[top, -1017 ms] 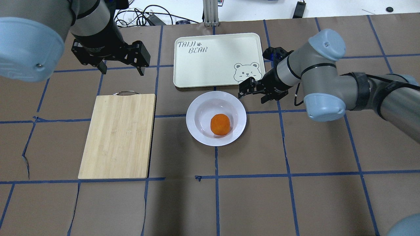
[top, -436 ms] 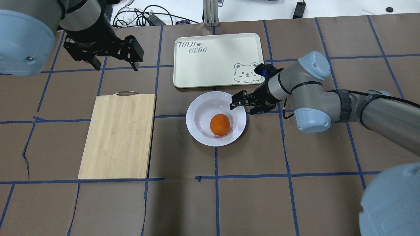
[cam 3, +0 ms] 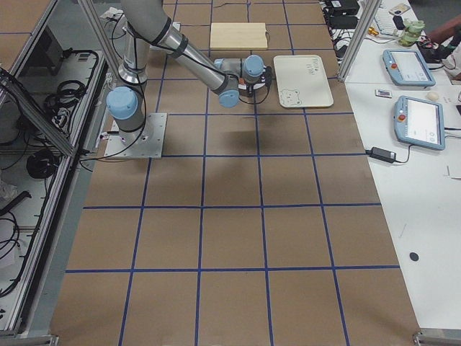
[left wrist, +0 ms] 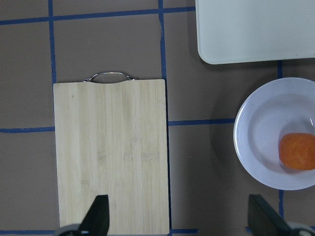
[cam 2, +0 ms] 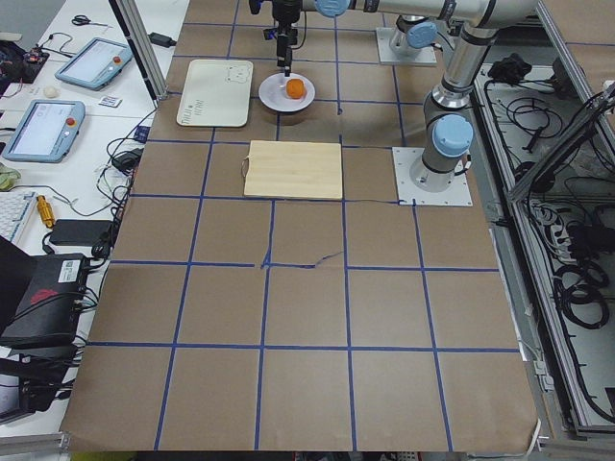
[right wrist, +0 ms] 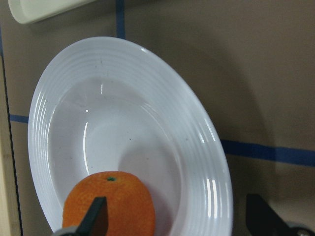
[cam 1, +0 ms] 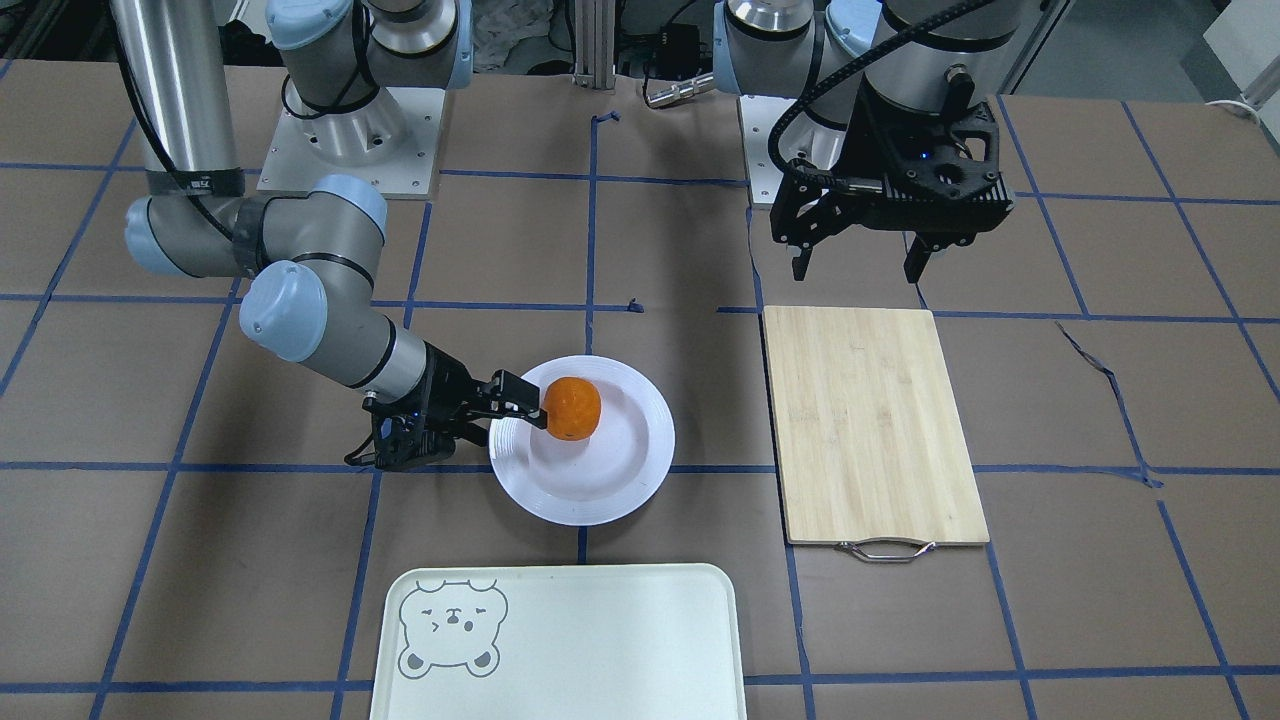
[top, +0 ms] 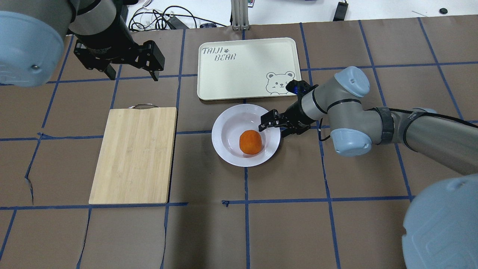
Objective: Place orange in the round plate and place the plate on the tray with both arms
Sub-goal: 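Lower the right gripper to the plate rim nearest it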
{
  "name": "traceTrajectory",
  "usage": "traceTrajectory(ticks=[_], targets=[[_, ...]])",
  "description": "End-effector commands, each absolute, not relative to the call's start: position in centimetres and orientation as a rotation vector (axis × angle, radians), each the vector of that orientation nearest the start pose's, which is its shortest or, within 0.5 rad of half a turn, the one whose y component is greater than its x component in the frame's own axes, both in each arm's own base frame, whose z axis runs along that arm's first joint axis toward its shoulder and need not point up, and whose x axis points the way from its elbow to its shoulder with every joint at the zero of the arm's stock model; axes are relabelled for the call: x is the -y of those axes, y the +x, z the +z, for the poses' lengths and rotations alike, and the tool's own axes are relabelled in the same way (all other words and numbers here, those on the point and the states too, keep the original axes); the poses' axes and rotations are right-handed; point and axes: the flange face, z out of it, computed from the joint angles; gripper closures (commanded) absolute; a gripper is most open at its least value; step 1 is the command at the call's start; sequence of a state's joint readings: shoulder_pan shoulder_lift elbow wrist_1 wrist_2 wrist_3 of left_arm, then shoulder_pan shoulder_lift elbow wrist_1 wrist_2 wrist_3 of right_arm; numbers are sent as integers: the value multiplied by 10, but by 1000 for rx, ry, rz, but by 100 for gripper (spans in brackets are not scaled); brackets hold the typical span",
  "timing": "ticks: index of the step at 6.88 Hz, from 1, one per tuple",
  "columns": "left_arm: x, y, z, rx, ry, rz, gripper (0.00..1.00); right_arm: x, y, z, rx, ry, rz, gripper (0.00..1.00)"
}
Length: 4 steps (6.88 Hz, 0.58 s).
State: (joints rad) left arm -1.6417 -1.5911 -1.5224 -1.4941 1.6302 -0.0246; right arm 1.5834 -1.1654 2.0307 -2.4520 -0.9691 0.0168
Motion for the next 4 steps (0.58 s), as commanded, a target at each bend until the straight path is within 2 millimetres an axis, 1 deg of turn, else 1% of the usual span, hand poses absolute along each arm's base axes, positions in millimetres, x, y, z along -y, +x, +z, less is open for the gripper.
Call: traceTrajectory(ticks=[1,2,3,4], targets=[[499,-164,511,-3083,76,-170,0,518,204,164,-2539,-12,21,0],[499,-164,511,-3083,76,-170,0,518,203,162,-2548,-9,26,4],[499,-164,512,-3083,76,-172,0,518,203,161,-2548,-9,28,5],[499,-164,513,-3083,75,-174,0,519,203,161,-2551,-10,24,11]])
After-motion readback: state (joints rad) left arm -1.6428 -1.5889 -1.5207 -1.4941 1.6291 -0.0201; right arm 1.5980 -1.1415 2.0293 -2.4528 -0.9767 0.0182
